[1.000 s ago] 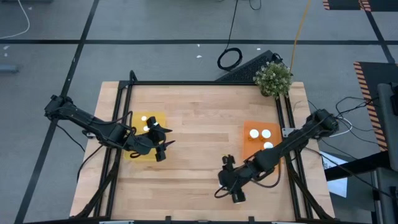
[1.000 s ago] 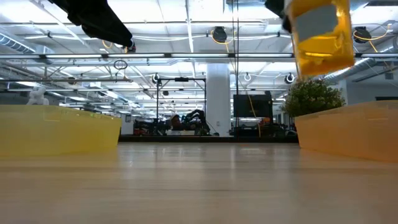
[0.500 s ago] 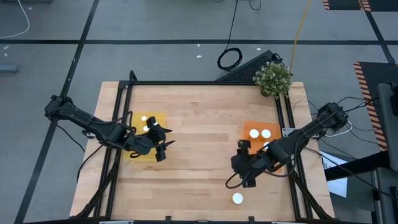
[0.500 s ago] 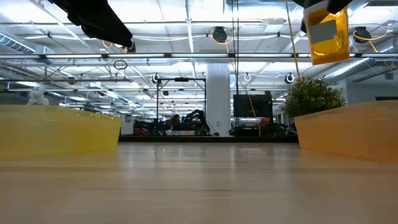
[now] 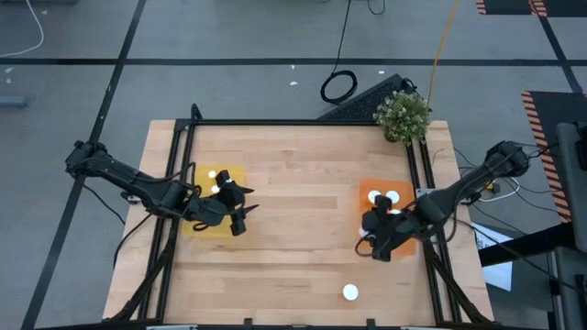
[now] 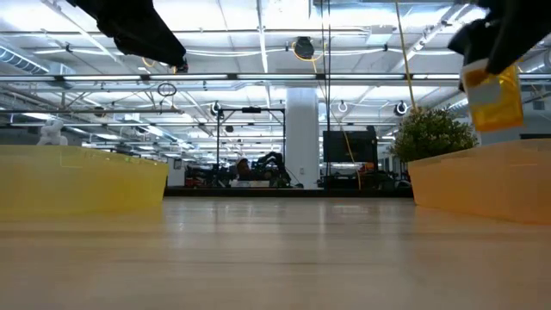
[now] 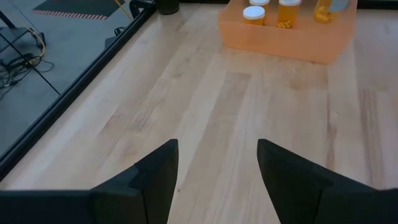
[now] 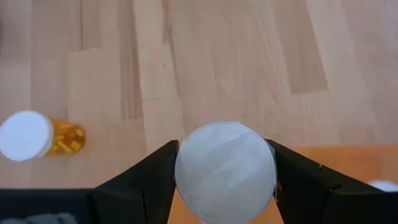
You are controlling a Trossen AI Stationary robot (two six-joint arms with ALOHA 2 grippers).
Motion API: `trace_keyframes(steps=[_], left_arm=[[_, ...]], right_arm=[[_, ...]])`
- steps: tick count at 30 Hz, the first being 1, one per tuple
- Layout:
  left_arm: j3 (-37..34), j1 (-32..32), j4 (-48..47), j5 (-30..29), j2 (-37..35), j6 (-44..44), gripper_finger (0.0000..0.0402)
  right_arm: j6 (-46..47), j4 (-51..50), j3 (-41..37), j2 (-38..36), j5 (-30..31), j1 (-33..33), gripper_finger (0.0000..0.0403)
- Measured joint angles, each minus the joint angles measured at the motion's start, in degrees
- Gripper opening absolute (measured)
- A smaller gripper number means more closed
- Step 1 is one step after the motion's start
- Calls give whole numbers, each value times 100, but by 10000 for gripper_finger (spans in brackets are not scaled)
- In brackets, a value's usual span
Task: Pick and place medicine bottles into bin by pill shape (circle, oval)
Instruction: Put the large orange pill bottle into the orange bin
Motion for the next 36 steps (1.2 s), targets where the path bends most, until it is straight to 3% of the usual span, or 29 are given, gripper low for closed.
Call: trace_keyframes(steps=[6,13,21,36], left_arm=[[0,16,5,-7,0,-6,223],[0,16,5,-7,0,-7,223],[0,16,7,-11,0,-16,223],[0,18,7,-11,0,-34,223]], right_arm=[[410,598,-1104,-787,33,-16,217],[595,871,-1914,-1065,134,-219,217],[558,1225,-2227,-1041,123,-278,222],[645,1170,-2393,-1053,-15,-280,281]])
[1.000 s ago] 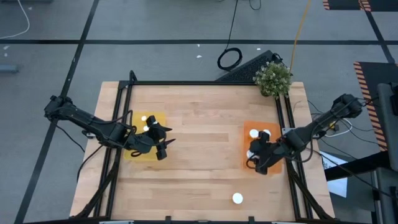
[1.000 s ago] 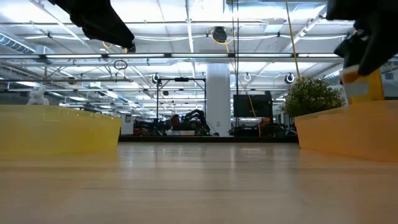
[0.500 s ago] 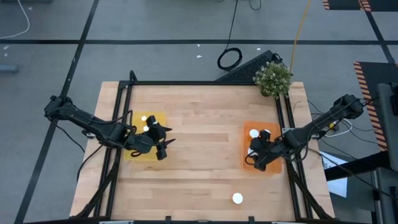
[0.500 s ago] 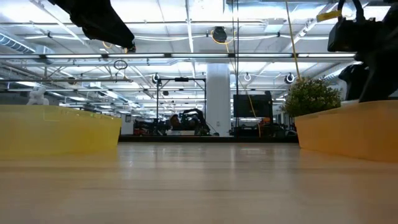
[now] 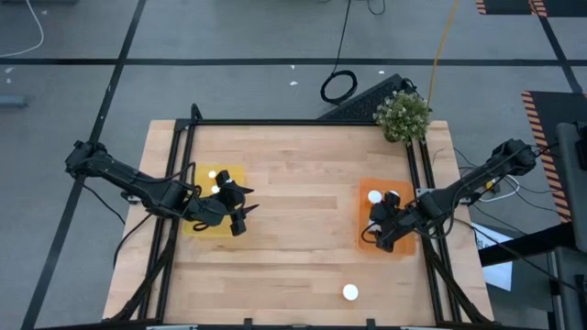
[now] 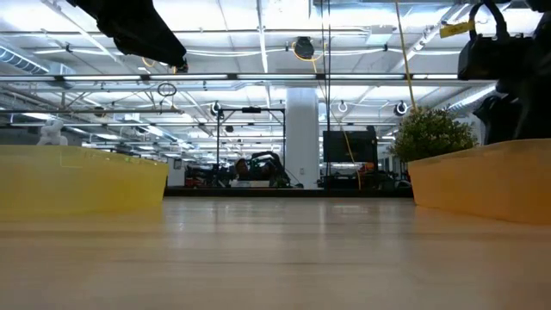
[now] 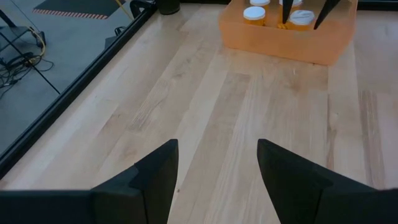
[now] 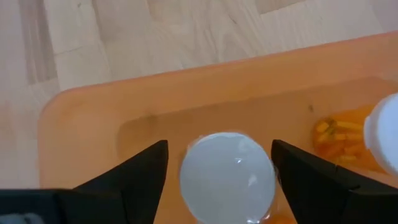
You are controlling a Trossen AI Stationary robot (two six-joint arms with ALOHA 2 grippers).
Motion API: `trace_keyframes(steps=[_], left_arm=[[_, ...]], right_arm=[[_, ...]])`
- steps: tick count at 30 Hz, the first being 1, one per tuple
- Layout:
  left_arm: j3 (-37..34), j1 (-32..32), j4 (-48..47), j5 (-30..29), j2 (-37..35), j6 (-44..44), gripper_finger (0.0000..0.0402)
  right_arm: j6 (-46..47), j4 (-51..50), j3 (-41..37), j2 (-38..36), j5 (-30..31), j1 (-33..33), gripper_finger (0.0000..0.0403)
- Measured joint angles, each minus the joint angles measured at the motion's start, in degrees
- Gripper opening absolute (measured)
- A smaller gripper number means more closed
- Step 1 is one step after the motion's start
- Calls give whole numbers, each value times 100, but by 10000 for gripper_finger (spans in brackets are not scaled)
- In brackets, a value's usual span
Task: Pick and place medicine bottles into bin by pill shape (circle, oval)
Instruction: Put the large orange pill bottle into the orange bin
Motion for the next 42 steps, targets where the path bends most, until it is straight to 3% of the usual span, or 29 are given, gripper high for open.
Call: trace_keyframes(steps=[6,18,31,42], left_arm=[[0,0,0,0,0,0,223],[0,-2,-2,0,0,4,223],[0,0,-7,0,0,44,223],[0,0,-7,2,0,44,223]], right_arm=[[95,-122,192,-124,-185,-4,281],[203,-725,1331,10,-243,-8,281],[-285,-1213,3175,1752,-465,401,281],[334,-1808,4301,2906,-783,1039,281]])
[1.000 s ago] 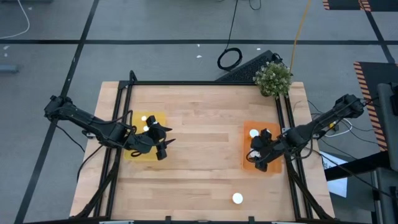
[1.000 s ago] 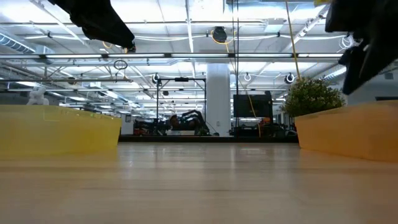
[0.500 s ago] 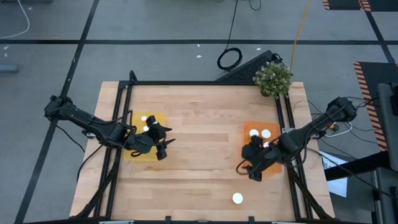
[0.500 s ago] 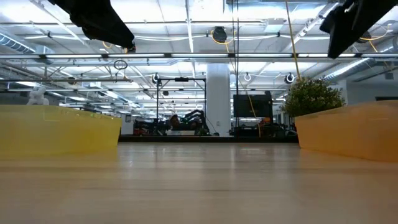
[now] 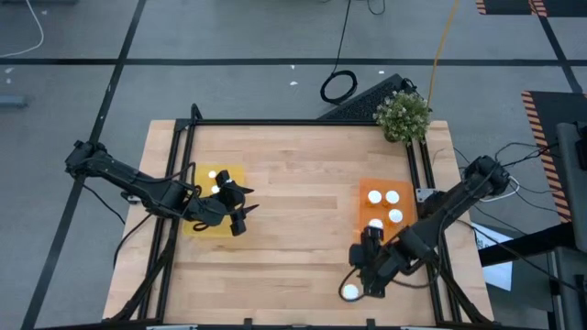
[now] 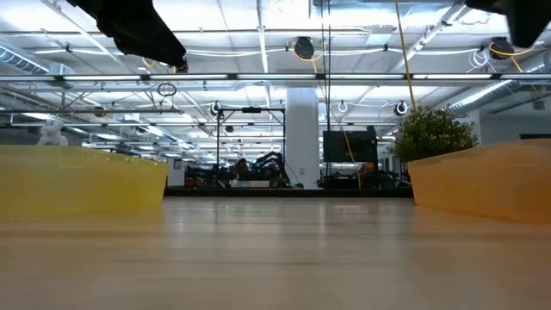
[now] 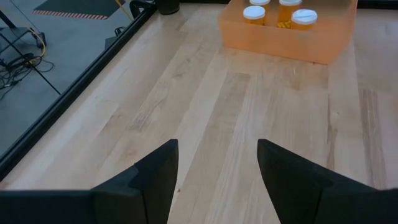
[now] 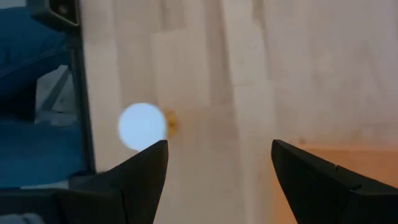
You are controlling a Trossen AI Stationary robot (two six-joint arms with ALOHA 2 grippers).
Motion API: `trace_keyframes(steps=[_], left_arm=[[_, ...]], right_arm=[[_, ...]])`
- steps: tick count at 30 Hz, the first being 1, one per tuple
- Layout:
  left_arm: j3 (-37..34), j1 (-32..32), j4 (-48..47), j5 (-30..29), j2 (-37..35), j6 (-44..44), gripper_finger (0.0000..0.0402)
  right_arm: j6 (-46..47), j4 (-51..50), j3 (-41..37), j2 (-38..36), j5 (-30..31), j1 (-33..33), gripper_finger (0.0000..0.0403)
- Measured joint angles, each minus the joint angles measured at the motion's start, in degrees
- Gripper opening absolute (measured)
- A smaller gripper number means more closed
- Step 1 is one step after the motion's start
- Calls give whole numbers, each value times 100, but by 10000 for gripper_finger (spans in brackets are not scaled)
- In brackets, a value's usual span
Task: Pick and place medicine bottles into bin by pill shape (circle, oval)
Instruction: Put the large orange pill bottle into the orange bin
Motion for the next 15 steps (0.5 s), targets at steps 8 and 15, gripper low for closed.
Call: trace_keyframes(steps=[8,15], left_arm=[[0,0,2,0,0,-6,223],[0,-1,22,0,0,38,223]], right_arm=[[325,3,335,501,-192,273,281],[56,679,464,955,-640,304,281]])
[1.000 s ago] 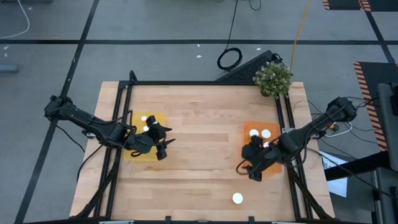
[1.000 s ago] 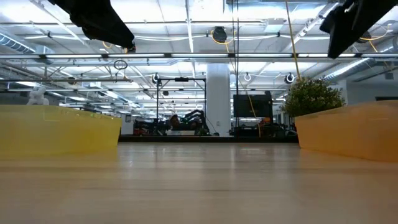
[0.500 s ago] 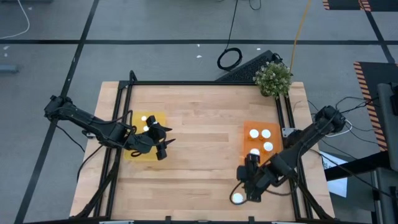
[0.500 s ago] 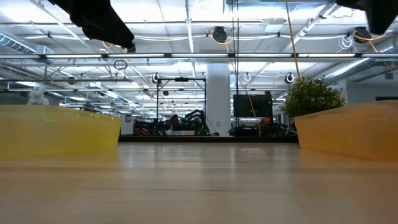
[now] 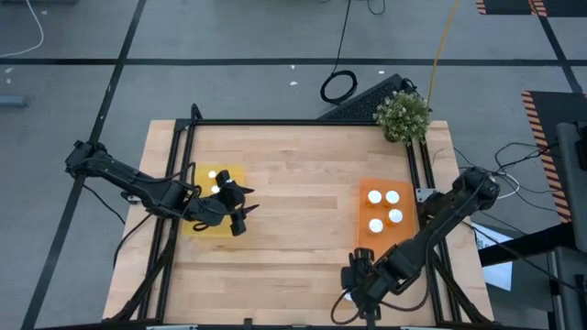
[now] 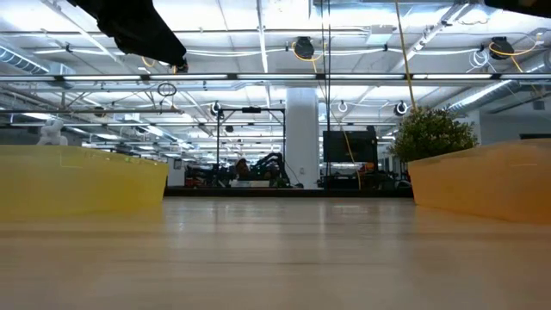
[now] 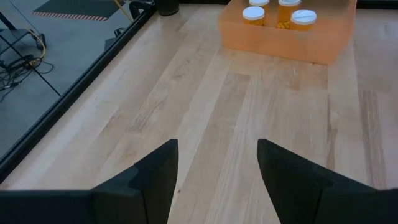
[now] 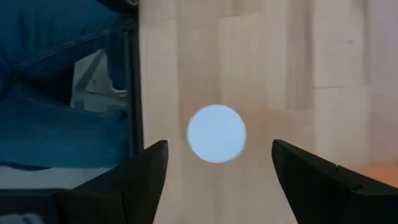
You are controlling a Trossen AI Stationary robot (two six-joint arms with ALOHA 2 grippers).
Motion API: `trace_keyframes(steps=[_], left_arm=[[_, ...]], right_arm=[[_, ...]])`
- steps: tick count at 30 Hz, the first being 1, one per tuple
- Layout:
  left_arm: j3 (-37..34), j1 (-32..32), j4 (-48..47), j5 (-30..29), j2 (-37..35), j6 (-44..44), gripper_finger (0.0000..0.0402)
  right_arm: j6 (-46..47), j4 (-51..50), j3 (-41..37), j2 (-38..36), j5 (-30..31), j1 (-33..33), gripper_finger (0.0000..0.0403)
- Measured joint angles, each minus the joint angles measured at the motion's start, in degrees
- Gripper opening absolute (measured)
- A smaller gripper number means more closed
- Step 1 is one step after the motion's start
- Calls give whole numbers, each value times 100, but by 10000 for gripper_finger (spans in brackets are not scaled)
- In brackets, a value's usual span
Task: Pick and place medicine bottles into bin by pill shape (circle, oval)
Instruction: Put the large orange pill bottle into the orange bin
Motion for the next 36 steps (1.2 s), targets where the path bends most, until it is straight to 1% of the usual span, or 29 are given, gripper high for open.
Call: trace_keyframes(steps=[4,11,15,21,26,30,36], left_arm=[[0,1,46,0,0,92,223],[0,0,284,0,0,303,223],[0,0,284,0,0,308,223],[0,1,280,0,0,305,223],[0,2,280,0,0,308,223],[0,6,280,0,0,305,223],[0,6,281,0,0,304,223]], right_arm=[[-90,104,0,188,-119,-45,289],[-398,271,0,438,-102,-52,342],[-550,332,0,581,-99,-50,355],[-800,528,-2,839,-100,-50,356],[-892,442,-2,980,-102,-47,353],[-951,433,-7,1132,-106,-43,341],[-774,378,-7,1072,-78,-41,313]])
